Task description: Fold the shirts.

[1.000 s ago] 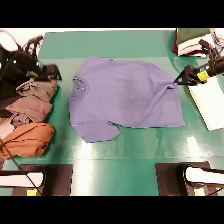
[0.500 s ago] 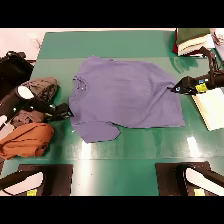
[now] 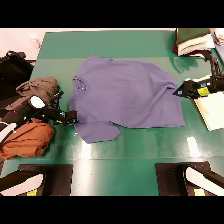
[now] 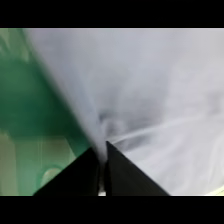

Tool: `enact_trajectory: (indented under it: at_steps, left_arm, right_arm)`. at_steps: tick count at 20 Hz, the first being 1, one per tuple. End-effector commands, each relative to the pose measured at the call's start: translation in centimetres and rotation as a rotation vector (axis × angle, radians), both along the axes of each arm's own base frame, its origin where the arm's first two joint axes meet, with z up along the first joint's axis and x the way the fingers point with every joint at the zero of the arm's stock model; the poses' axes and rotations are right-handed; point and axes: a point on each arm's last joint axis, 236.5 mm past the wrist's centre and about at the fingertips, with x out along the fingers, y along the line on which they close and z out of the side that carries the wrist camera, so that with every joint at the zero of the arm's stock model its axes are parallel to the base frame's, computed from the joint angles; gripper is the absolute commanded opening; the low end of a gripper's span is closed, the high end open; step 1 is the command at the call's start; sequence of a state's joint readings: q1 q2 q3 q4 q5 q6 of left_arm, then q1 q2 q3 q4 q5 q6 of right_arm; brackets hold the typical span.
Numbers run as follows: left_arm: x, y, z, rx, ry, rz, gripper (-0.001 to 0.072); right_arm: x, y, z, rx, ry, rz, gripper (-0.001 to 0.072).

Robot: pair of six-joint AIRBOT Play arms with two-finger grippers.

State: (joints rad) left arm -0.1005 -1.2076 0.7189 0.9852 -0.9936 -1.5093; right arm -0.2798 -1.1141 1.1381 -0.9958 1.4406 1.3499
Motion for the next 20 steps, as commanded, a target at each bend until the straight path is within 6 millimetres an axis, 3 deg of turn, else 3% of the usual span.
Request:
enact_trajectory:
  at_steps: [1, 2, 3, 4, 6, 8, 12, 15, 16, 18, 20]
  left_arm:
    - [-0.1, -0.9, 1.7, -0.016, -0.01, -0.053, 0.0026]
    - [0.5, -1.0, 2.7, -0.018, -0.04, -0.075, 0.0026]
    - [1.1, -1.1, 3.8, -0.023, -0.071, -0.077, 0.0026]
    - [1.8, -1.2, 4.8, -0.025, -0.1, -0.076, 0.0026]
    - [2.7, -1.3, 6.0, -0.03, -0.138, -0.075, 0.0026]
    - [3.3, -1.3, 6.3, -0.03, -0.157, -0.066, 0.0027]
    - [3.3, -1.3, 6.2, -0.03, -0.156, -0.066, 0.0026]
    - [3.2, -1.3, 6.2, -0.03, -0.155, -0.066, 0.0027]
    - [3.2, -1.3, 6.2, -0.03, -0.155, -0.066, 0.0026]
    - [3.1, -1.4, 6.2, -0.031, -0.148, -0.07, 0.0027]
    - [3.1, -1.4, 6.5, -0.033, -0.155, -0.07, 0.0026]
  right_arm:
    - [-3.4, -4.1, -3.9, 0.006, 0.154, -0.105, 0.031]
    - [-5.1, -5.8, -6.0, 0.002, 0.223, -0.161, 0.033]
    - [-6.8, -7.2, -7.8, 0.005, 0.283, -0.216, 0.044]
    - [-8.5, -8.4, -9.6, 0.023, 0.336, -0.283, 0.0478]
    - [-10.3, -9.8, -12.3, 0.073, 0.378, -0.416, 0.0477]
    - [-11.2, -9.9, -14.1, 0.126, 0.395, -0.505, 0.0475]
    - [-9.8, -8.7, -16.2, 0.159, 0.382, -0.503, 0.0446]
    - [-6.5, -7.7, -17.5, 0.183, 0.325, -0.526, 0.0445]
    - [-5.6, -7.6, -17.9, 0.173, 0.305, -0.531, 0.0431]
    - [-4.4, -7.2, -18.2, 0.128, 0.263, -0.51, 0.0243]
    - [-3.3, -6.7, -17.0, 0.083, 0.184, -0.464, 0.0029]
